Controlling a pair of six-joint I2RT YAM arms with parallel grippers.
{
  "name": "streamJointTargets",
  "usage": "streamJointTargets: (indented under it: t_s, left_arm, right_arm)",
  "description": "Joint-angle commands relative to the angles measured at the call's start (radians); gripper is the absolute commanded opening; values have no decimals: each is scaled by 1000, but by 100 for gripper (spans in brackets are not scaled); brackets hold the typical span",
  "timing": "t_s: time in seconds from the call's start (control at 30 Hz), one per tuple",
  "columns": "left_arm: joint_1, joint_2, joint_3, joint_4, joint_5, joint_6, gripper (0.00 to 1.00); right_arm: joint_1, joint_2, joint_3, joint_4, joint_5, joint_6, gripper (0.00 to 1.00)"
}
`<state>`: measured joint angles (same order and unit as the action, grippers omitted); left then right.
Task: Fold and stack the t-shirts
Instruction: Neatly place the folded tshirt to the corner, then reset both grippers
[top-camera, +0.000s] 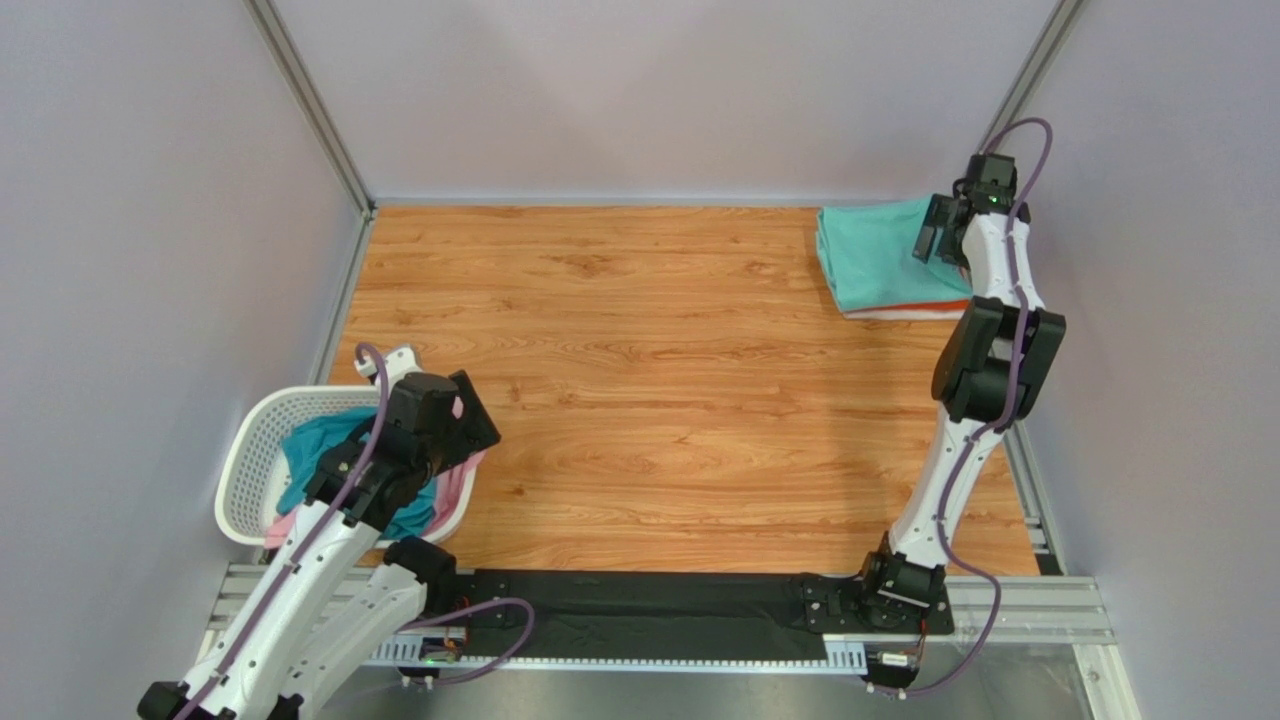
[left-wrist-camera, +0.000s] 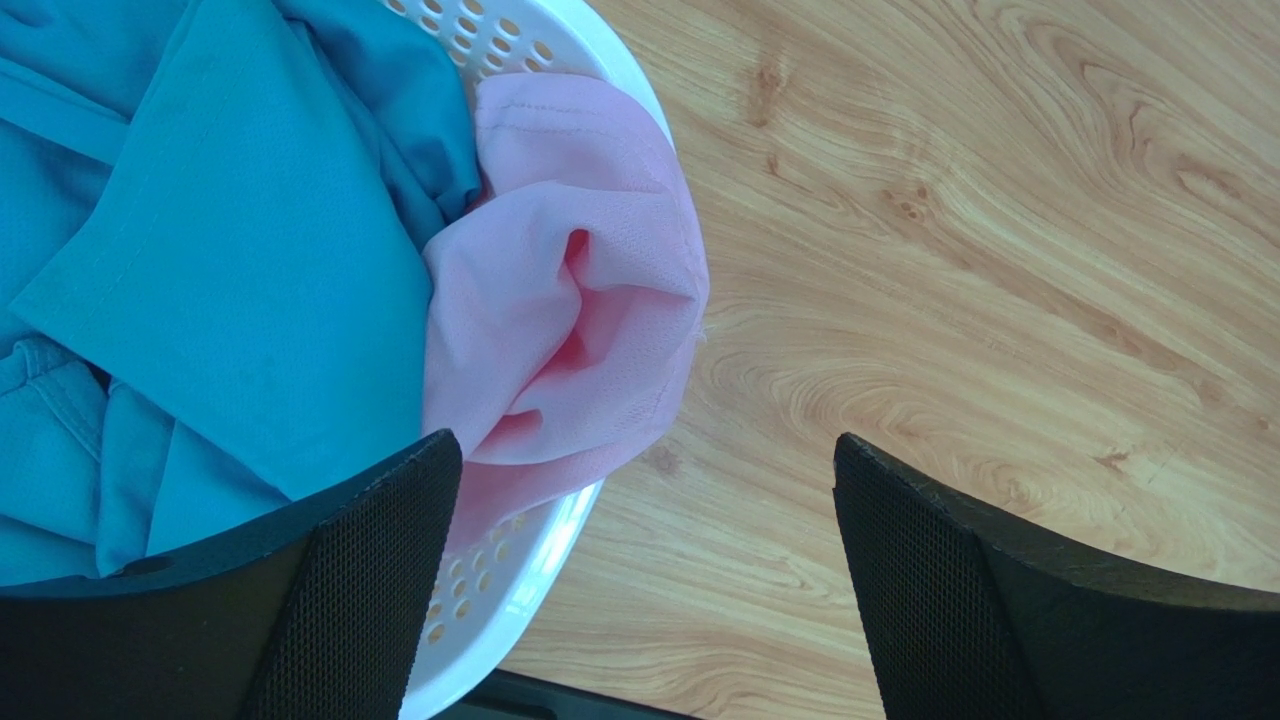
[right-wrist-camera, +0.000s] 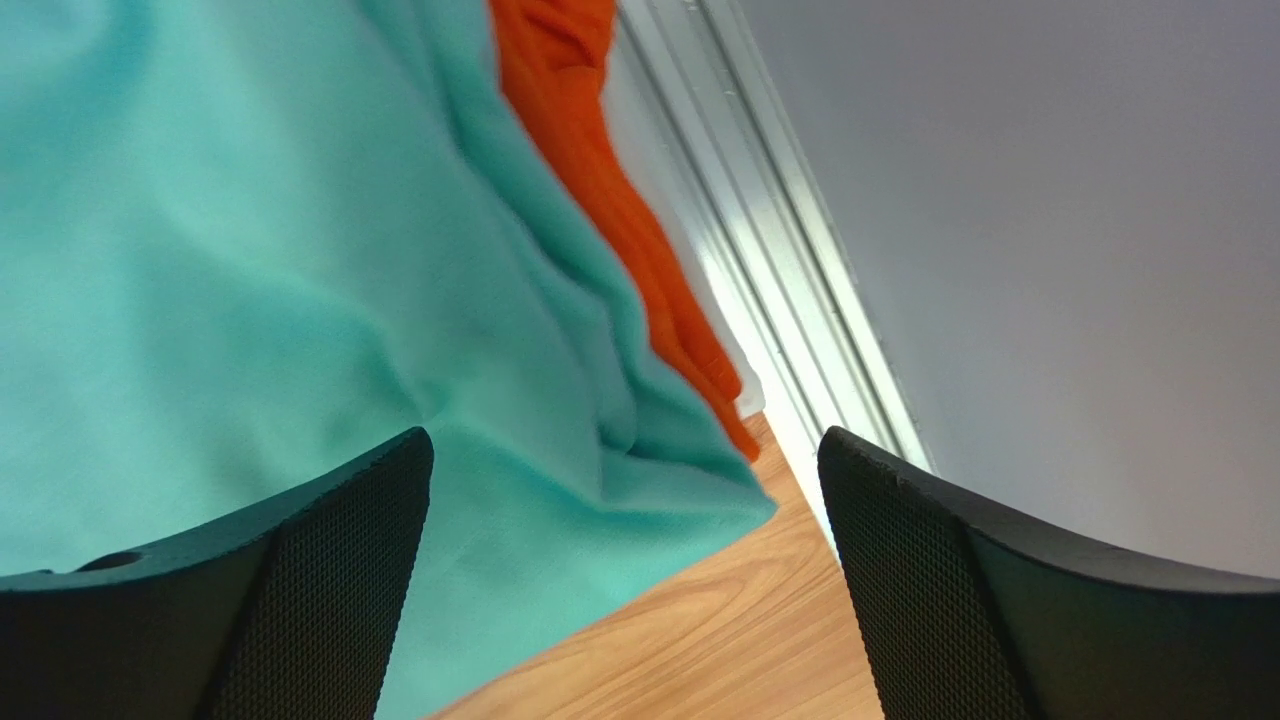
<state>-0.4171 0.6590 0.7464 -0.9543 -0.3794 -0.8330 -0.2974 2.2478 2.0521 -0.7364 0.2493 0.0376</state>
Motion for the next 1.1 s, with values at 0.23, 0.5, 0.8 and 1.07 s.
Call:
streamJointTargets:
  t_s: [0.23, 0.5, 0.8, 1.07]
  left_arm:
    - [5, 22, 54, 23, 37, -3, 100]
    - [5, 45, 59, 106, 76, 15, 100]
    - [5, 90, 57, 186, 132, 48, 100]
    - [5, 93, 36, 215, 146, 61, 100]
  right_arm:
    - [95, -425, -131, -12, -286, 57, 100]
    - [344, -646, -380, 17, -199, 125, 100]
    - [622, -899, -898, 245, -97, 358, 100]
    - [734, -998, -1198, 331, 37, 475, 100]
